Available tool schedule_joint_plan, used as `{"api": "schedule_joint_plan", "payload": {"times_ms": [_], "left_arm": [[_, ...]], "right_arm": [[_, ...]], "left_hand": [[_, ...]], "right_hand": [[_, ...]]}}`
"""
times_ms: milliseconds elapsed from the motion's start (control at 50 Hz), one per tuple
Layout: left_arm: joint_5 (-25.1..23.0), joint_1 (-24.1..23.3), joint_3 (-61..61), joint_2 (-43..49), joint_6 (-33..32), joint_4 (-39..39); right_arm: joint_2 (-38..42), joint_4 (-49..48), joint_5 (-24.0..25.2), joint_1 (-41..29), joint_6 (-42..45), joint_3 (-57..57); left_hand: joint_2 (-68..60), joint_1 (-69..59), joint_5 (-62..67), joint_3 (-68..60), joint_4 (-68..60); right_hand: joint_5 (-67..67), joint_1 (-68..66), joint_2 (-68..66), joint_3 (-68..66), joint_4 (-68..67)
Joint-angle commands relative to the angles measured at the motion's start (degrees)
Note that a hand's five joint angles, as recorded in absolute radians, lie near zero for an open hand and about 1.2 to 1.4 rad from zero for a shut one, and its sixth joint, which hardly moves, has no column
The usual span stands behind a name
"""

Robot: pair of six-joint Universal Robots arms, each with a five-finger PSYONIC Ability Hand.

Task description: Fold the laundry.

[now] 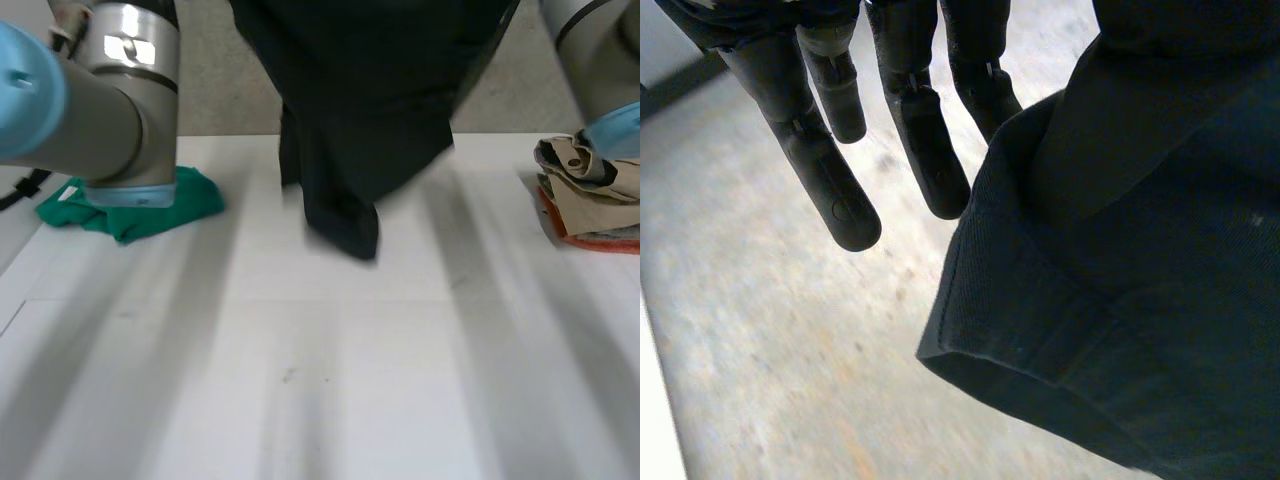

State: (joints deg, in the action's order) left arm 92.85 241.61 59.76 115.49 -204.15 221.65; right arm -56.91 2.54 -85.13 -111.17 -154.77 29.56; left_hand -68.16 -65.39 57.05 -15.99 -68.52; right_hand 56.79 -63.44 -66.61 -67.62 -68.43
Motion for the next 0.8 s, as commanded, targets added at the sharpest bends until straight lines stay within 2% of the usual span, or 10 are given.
{"api": "schedule_joint_plan", "payload": {"times_ms": [20,240,320,420,540,660,680,740,800], "left_arm": [[-0.39,-1.23,9.39,-14.30,-0.01,-2.27],[-0.48,-2.02,14.33,-28.72,-0.01,-6.05],[-0.56,-1.76,14.15,-29.62,-0.01,-7.46],[-1.00,-0.96,14.06,-28.74,-0.01,-9.74],[-4.51,1.05,14.77,-19.88,-0.01,-10.89],[-6.45,3.08,13.63,-4.85,-0.28,-10.19],[-6.54,3.17,13.28,-2.74,-0.28,-10.01],[-6.63,3.08,9.51,5.52,-0.54,-9.57],[-6.63,3.08,3.62,14.13,-0.63,-9.13]], "right_arm": [[-11.55,6.94,2.16,0.25,1.13,10.07],[-25.44,11.78,4.00,0.07,1.93,12.27],[-27.64,13.89,4.27,0.07,1.93,11.84],[-26.24,17.14,4.62,-0.02,1.84,11.66],[-16.93,18.29,3.92,-0.54,1.75,12.54],[-7.10,17.68,3.39,-0.72,1.49,12.36],[-2.99,17.50,2.78,-0.72,1.40,11.49],[2.31,16.19,0.76,-0.72,1.57,9.91],[10.04,11.18,-2.58,-0.81,1.93,5.69]], "left_hand": [[-11.84,-14.61,12.95,-64.01,-11.48],[-11.84,-14.61,12.95,-64.01,-11.48],[-11.84,-14.61,12.95,-64.01,-11.48],[-11.84,-14.61,12.95,-64.01,-11.48],[-11.84,-14.61,12.95,-64.01,-11.48],[-11.84,-14.61,12.95,-64.01,-11.48],[-11.84,-14.61,12.95,-64.01,-11.48],[-11.84,-14.61,12.95,-64.01,-11.48],[-11.84,-14.61,12.95,-64.01,-11.48]], "right_hand": [[13.21,-16.56,-13.39,-12.38,-11.57],[13.21,-16.56,-13.39,-12.38,-11.57],[13.21,-16.56,-13.39,-12.38,-11.57],[13.21,-16.56,-13.39,-12.38,-11.57],[13.21,-16.56,-13.39,-12.38,-11.57],[13.21,-16.56,-13.39,-12.38,-11.57],[13.21,-16.56,-13.39,-12.38,-11.57],[13.21,-16.56,-13.39,-12.38,-11.57],[13.21,-16.56,-13.39,-12.38,-11.57]]}}
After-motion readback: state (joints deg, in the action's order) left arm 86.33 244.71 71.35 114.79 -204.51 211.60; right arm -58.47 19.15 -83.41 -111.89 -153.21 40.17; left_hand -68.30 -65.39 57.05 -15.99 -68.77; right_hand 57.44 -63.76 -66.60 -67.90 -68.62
